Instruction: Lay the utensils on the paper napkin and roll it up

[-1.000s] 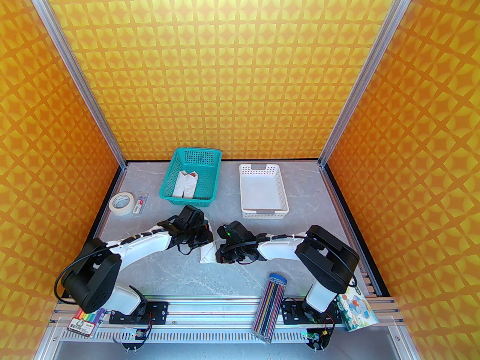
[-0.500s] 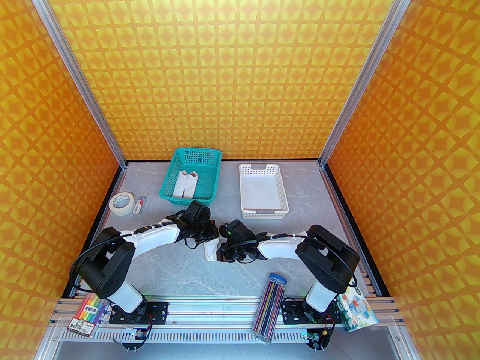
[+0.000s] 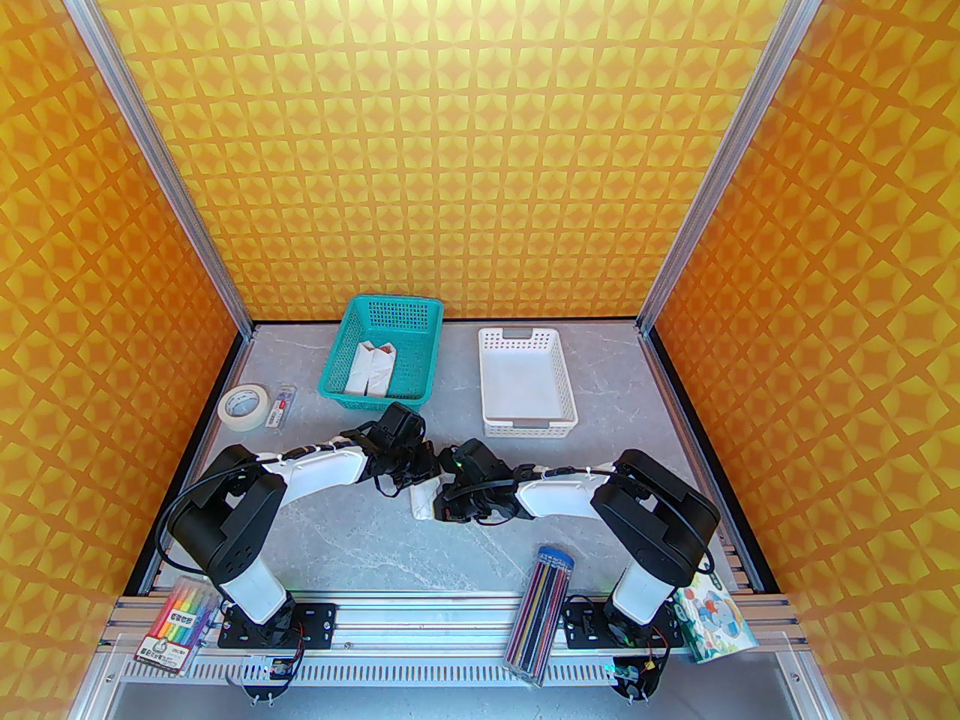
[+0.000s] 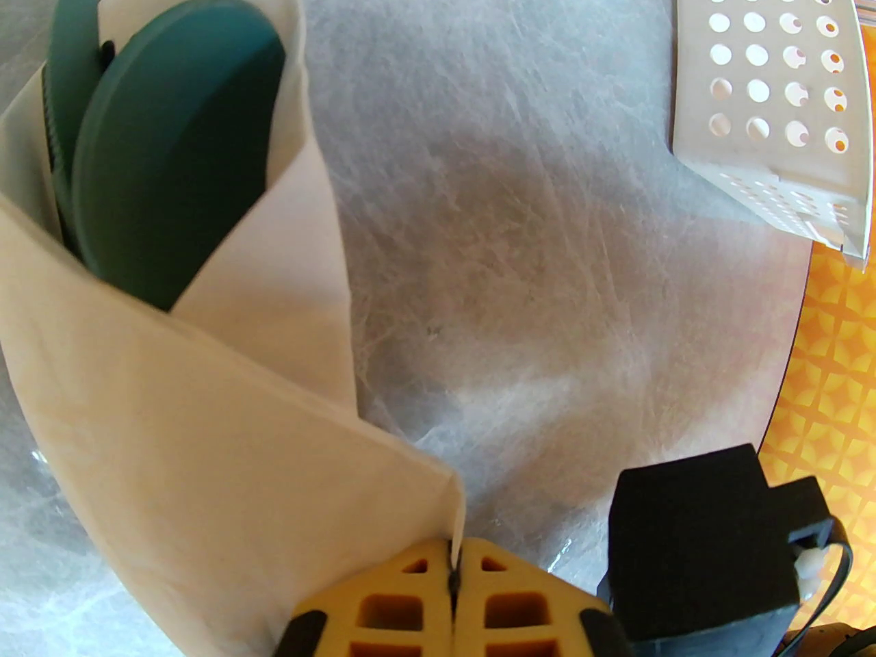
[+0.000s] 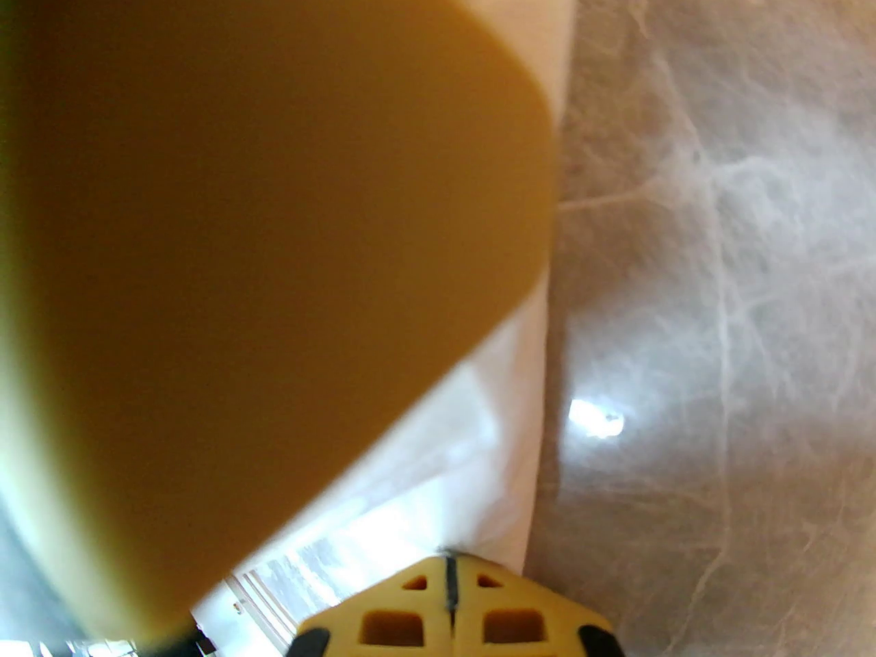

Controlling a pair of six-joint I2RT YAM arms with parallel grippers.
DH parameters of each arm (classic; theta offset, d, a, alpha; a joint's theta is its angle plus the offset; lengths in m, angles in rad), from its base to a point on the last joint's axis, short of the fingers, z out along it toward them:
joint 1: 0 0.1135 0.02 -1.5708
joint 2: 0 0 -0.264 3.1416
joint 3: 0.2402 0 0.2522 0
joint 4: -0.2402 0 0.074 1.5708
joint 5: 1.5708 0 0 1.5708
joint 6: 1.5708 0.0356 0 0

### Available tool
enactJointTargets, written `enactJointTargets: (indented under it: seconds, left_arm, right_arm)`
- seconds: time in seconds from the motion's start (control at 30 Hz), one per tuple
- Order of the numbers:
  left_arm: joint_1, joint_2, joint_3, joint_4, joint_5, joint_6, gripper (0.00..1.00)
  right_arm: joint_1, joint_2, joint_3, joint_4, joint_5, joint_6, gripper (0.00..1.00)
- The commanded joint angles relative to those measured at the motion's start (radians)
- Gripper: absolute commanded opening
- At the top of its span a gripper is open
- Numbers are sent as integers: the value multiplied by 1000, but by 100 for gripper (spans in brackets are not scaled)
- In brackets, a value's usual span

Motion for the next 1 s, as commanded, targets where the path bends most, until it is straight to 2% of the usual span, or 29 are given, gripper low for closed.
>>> enactJointTargets:
  seconds: [0.0, 0.57, 0.97]
  left_arm:
    - [-8, -28, -11, 65, -14, -26, 0]
    - [-2, -22, -88, 254, -44, -146, 0]
    - [-9, 28, -114, 376, -44, -177, 0]
  right_arm:
    - [15, 54, -43, -99, 64, -21, 0]
    - [15, 62, -66, -63, 66, 2, 0]
    - [14, 70, -66, -61, 64, 2, 0]
